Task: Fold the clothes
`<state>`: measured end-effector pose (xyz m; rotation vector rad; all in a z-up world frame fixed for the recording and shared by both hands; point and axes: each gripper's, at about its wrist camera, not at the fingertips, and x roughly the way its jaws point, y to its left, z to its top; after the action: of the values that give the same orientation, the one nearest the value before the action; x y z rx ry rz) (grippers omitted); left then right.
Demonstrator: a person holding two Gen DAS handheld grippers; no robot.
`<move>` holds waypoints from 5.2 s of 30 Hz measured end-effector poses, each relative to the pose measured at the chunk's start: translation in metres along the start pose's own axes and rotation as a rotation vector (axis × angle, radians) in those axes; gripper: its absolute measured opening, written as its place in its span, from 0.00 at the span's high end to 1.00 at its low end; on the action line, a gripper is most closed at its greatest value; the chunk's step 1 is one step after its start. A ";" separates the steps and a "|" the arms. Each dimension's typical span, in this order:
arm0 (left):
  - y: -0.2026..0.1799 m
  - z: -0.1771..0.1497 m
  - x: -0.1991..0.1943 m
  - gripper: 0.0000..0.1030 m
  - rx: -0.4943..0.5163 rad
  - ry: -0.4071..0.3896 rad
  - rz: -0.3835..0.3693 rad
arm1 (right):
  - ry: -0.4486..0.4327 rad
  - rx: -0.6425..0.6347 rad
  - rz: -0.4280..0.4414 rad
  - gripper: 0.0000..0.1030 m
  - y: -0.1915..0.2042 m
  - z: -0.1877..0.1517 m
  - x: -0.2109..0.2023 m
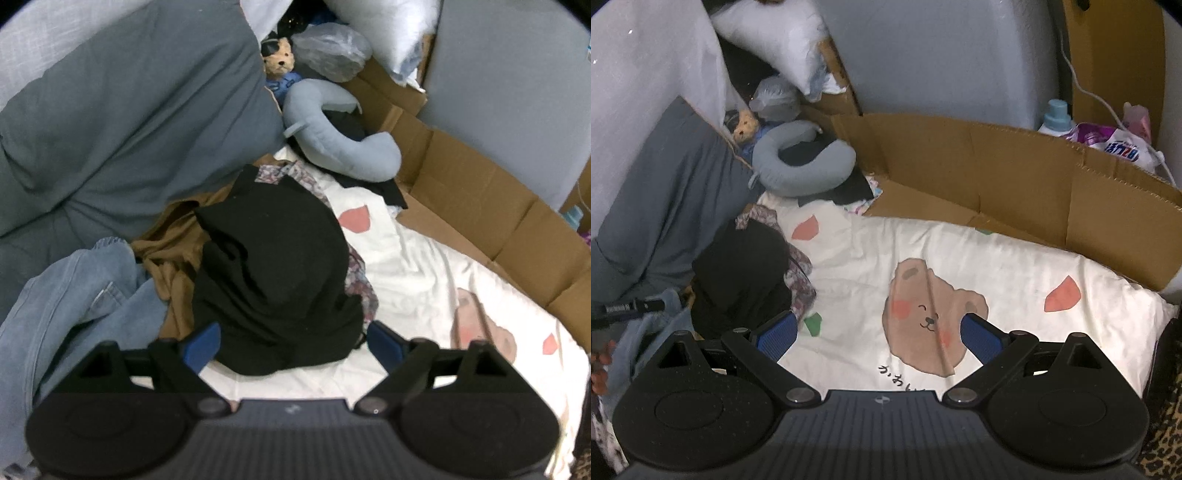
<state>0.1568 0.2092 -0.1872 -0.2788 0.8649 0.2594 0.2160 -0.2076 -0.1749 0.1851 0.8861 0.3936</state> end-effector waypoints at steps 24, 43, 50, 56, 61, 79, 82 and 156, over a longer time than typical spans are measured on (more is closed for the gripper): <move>0.031 -0.009 0.109 0.15 -0.012 -0.116 0.040 | 0.023 -0.033 0.033 0.05 -0.017 -0.060 0.098; 0.048 0.036 0.179 0.61 -0.009 -0.175 0.062 | 0.141 0.035 0.042 0.05 -0.022 -0.093 0.119; 0.040 0.033 0.168 0.96 -0.026 -0.190 -0.040 | 0.150 0.044 0.044 0.05 -0.024 -0.094 0.121; 0.018 0.023 0.151 0.97 -0.040 -0.190 -0.148 | 0.157 0.056 0.046 0.05 -0.027 -0.097 0.122; -0.010 0.008 0.135 0.97 -0.006 -0.161 -0.234 | 0.156 0.070 0.045 0.05 -0.030 -0.097 0.121; -0.082 -0.061 0.133 0.98 -0.024 -0.017 -0.500 | 0.164 0.083 0.077 0.05 -0.030 -0.099 0.122; -0.096 -0.071 0.136 0.98 -0.013 0.016 -0.546 | 0.167 0.087 0.082 0.05 -0.030 -0.100 0.123; -0.077 0.030 0.212 0.93 0.107 0.069 -0.329 | 0.242 0.213 0.160 0.17 -0.067 -0.085 0.239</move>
<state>0.3355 0.1707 -0.3227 -0.3264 0.8833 -0.1032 0.3019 -0.1718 -0.4203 0.4127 1.1562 0.4771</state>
